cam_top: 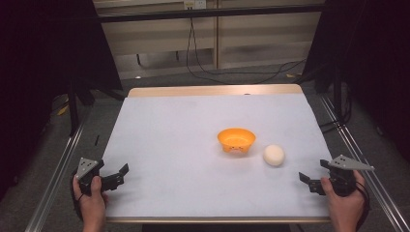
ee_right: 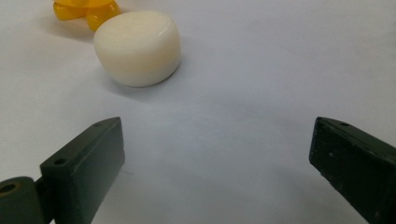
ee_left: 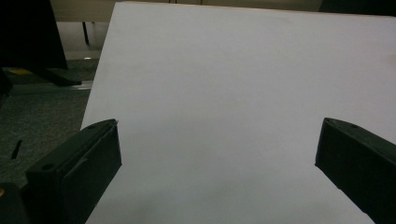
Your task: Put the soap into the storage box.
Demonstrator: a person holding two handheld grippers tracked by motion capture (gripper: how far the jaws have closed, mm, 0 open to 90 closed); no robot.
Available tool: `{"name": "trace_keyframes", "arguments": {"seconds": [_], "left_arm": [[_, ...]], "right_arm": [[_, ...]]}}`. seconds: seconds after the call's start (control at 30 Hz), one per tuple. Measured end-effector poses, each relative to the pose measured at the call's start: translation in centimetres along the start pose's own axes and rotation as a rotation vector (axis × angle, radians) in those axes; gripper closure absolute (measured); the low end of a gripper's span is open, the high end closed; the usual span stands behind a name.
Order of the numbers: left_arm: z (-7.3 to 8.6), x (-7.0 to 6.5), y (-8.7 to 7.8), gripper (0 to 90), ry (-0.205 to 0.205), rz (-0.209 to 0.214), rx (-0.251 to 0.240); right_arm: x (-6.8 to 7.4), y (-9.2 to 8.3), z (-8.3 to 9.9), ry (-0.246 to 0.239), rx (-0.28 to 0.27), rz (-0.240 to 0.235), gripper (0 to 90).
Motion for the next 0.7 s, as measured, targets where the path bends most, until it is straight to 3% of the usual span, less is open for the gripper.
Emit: {"name": "trace_keyframes", "arguments": {"seconds": [0.13,0.23,0.7], "left_arm": [[0.0,0.0,-0.2,0.1,0.002,-0.001,-0.016],[0.0,0.0,-0.2,0.1,0.003,-0.004,-0.017],[0.1,-0.1,-0.2,0.1,0.002,-0.001,-0.016]], "right_arm": [[0.1,-0.1,-0.1,-0.009,-0.014,0.016,6.1],[0.3,0.0,-0.5,-0.019,0.010,0.019,6.5],[1.0,1.7,-2.9,-0.033,0.063,-0.037,5.0]]}}
Point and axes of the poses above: each handheld gripper's, and its own axes: y roughly forward along the jaws, z roughly out of its underside, x roughly to its left, the point moved 2 cm from there along y, roughly forward along the jaws, and after that the axes turned 13 degrees about -z, right-handed, at the moved point
